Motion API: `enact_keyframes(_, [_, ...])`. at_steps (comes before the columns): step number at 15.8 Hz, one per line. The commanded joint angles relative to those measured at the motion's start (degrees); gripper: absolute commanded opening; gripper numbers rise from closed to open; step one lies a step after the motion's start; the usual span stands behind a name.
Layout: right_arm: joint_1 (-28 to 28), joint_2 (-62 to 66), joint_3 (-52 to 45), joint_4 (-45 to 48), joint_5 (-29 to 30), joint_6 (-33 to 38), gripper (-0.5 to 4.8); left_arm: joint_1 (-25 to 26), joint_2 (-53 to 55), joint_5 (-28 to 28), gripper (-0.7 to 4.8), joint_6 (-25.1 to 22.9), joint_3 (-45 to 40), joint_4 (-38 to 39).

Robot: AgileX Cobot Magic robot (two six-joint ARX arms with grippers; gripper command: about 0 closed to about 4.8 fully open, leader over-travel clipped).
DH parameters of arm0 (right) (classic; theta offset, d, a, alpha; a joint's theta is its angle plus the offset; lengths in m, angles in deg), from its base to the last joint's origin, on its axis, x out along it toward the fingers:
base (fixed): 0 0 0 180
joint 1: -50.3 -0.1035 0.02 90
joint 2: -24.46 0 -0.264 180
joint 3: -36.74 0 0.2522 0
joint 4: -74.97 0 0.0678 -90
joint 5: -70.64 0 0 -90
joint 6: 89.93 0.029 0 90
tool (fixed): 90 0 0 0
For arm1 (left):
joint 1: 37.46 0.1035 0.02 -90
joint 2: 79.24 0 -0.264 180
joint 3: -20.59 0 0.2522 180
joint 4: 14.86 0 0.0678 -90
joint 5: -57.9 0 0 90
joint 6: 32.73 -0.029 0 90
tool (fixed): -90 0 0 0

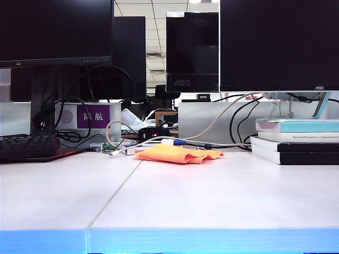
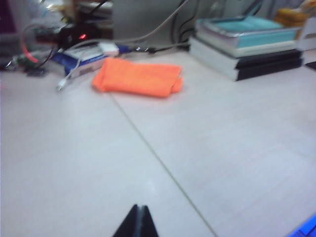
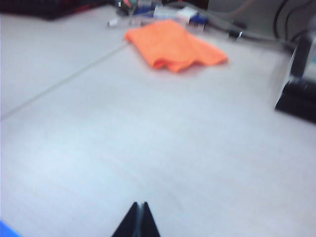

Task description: Wipe the table from back to front using the rag.

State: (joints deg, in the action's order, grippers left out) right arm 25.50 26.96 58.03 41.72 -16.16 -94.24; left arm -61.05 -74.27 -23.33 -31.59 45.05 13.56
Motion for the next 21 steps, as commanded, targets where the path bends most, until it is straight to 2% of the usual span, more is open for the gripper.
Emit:
enact_keyframes(1, [-0.1, -2.4, -2.9, 1.2, 0.3, 0.2, -0.01, 0.0, 0.0, -1.5, -0.06, 0.2, -2.4, -4.4])
enact_keyframes(7, [-0.1, -2.4, -4.1, -0.8, 0.3, 0.2, -0.01, 0.0, 0.0, -2.1, -0.06, 0.4, -6.4, -7.2])
enact_keyframes(13, [-0.1, -2.4, -4.1, -0.8, 0.3, 0.2, -0.01, 0.9, -1.0, -6.8, -0.06, 0.4, -7.3, -7.5])
enact_keyframes(16, [-0.1, -2.4, -4.1, -0.8, 0.3, 0.2, -0.01, 6.0, -4.9, -6.0, -0.06, 0.4, -9.0, -7.5])
enact_keyframes(21, [-0.1, -2.4, -4.0, -0.9, 0.4, 0.2, 0.0, 12.4, -4.9, -6.0, -0.06, 0.4, -10.3, -6.5])
